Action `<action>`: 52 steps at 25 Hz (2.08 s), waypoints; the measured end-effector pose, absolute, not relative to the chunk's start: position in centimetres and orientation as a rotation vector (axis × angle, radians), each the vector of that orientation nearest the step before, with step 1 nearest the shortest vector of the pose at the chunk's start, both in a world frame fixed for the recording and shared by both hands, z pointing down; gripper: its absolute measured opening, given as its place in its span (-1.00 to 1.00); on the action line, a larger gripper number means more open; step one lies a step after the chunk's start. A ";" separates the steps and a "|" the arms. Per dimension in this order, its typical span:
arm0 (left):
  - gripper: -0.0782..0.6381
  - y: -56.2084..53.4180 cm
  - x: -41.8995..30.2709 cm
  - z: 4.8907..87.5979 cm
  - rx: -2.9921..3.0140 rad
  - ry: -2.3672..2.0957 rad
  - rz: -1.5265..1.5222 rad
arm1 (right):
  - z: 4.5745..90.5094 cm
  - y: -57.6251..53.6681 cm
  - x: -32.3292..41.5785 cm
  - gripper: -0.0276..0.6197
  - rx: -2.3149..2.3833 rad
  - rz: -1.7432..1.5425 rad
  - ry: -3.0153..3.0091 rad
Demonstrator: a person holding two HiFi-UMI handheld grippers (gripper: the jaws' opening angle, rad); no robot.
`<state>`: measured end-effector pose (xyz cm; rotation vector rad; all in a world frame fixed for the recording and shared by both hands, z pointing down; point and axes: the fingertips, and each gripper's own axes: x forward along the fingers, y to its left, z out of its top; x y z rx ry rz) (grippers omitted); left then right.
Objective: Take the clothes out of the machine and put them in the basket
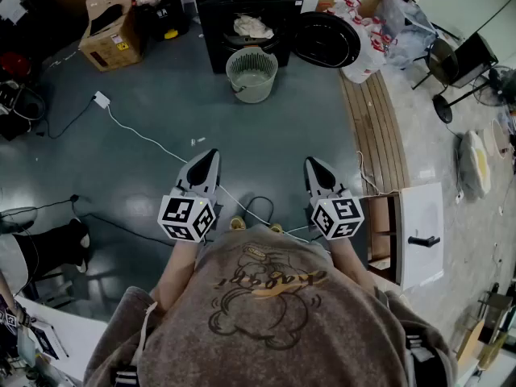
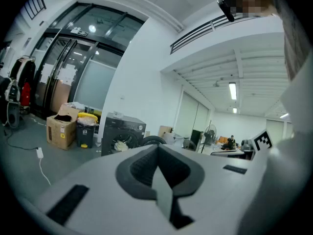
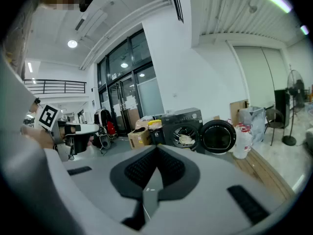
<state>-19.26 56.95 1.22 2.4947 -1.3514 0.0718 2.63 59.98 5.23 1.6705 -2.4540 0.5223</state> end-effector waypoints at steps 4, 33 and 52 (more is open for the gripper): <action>-0.77 55.9 -19.8 1.2 2.507 -1.342 0.071 | 5.0 58.6 1.7 -0.93 1.677 0.511 -2.460; -0.77 32.4 -17.1 4.0 2.558 -1.215 0.105 | 8.4 36.0 2.5 -0.93 1.752 0.548 -2.431; -0.77 10.3 -11.5 3.3 2.468 -1.354 0.111 | 8.5 12.7 7.7 -0.93 1.535 0.602 -2.528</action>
